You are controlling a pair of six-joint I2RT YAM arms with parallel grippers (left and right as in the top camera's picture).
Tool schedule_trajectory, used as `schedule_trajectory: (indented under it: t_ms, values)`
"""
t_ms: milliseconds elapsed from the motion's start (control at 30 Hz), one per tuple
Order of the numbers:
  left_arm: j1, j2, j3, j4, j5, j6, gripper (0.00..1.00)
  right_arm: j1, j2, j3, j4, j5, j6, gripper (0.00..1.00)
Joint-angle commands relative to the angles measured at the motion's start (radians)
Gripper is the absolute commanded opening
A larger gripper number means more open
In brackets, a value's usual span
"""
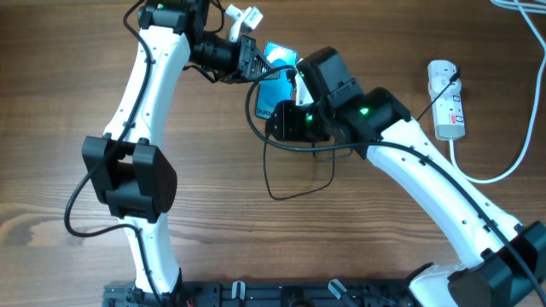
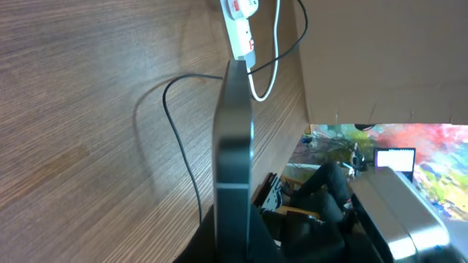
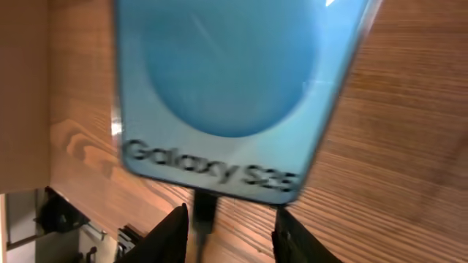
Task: Plug charger to phone and switch on socket
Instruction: 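Lower the phone flat onto the table with the left gripper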
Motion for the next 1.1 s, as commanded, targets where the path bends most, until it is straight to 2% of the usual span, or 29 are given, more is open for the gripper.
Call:
schedule_trajectory:
  t_ms: [0,67,133,167,433,500,700,867,1067]
  values:
    - [0.019,-0.037,0.001,-0.008,-0.019,0.004,0.04,-0.019,-0.021,0.022,-0.026,0.029,-0.024,0.61]
    - [0.023,-0.037,0.001,-0.016,-0.066,0.003,0.04,-0.019,-0.027,0.022,-0.051,0.029,-0.024,0.81]
    - [0.020,-0.037,0.000,-0.027,-0.136,-0.001,0.04,-0.019,-0.027,0.022,-0.087,0.029,-0.024,0.91]
    - [0.014,-0.034,0.000,-0.035,-0.190,-0.025,0.04,-0.020,-0.027,0.022,-0.106,0.029,-0.024,1.00]
    - [-0.014,0.018,-0.037,-0.009,-0.286,-0.108,0.04,-0.019,-0.024,0.019,-0.148,0.029,-0.024,1.00]
    - [-0.023,0.032,-0.084,0.040,-0.303,-0.179,0.04,-0.019,-0.024,0.016,-0.148,0.029,-0.024,0.99]
    - [-0.031,0.063,-0.189,0.208,-0.304,-0.211,0.04,-0.019,-0.024,0.014,-0.154,0.029,-0.021,0.99]
    - [-0.032,0.064,-0.271,0.366,-0.304,-0.311,0.04,-0.019,-0.024,0.014,-0.153,0.029,-0.021,0.99]
    - [-0.050,0.064,-0.384,0.459,-0.304,-0.311,0.06,-0.019,-0.024,0.010,-0.128,0.029,-0.021,0.99]
